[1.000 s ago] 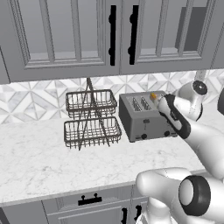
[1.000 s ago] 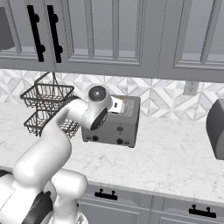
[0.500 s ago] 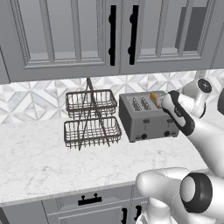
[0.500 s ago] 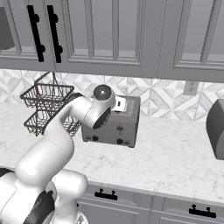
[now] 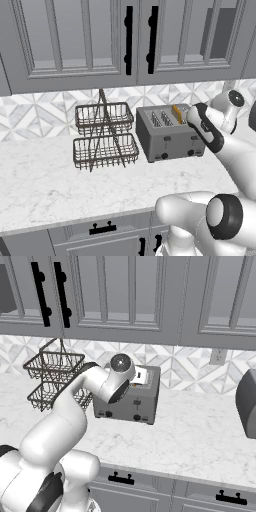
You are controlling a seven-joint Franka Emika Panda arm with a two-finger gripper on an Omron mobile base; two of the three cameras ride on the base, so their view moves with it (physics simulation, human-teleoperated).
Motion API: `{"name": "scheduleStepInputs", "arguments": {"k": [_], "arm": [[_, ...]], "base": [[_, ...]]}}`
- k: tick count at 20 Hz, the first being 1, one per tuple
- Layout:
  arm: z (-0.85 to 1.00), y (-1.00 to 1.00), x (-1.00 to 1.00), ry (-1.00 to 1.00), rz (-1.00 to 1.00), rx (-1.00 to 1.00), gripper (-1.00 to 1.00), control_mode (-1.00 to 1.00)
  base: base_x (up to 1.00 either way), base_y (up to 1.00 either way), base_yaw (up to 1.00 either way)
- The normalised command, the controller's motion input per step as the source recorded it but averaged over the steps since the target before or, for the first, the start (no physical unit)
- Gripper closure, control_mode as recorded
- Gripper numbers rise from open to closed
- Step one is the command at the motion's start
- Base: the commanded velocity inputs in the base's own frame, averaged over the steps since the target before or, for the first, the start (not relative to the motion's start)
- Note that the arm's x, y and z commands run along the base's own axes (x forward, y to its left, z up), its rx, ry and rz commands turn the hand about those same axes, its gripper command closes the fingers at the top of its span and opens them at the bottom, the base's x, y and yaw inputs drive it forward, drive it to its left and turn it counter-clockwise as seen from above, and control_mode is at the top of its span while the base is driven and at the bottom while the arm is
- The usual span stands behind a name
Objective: Start the toaster. Once the lever pops up, take the bread to the plate on the dining counter.
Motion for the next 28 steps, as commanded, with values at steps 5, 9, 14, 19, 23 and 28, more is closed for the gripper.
{"name": "scheduleStepInputs", "arguments": {"k": [5, 9, 14, 19, 23, 28], "arm": [[0.0, 0.0, 0.06, 0.0, 0.0, 0.0, -1.0, -1.0], [0.0, 0.0, 0.18, 0.0, -0.01, 0.0, -1.0, -1.0], [0.0, 0.0, 0.21, -0.02, -0.02, 0.0, -1.0, -1.0], [0.0, 0.0, 0.23, -0.1, -0.05, -0.03, -1.0, -1.0], [0.0, 0.0, 0.26, -0.07, -0.02, -0.01, -1.0, -1.0], [0.0, 0.01, 0.29, -0.03, 0.0, 0.0, -1.0, -1.0]], "base": [[0.0, 0.0, 0.0], [0.0, 0.0, 0.0], [0.0, 0.0, 0.0], [0.0, 0.0, 0.0], [0.0, 0.0, 0.0], [0.0, 0.0, 0.0]]}}
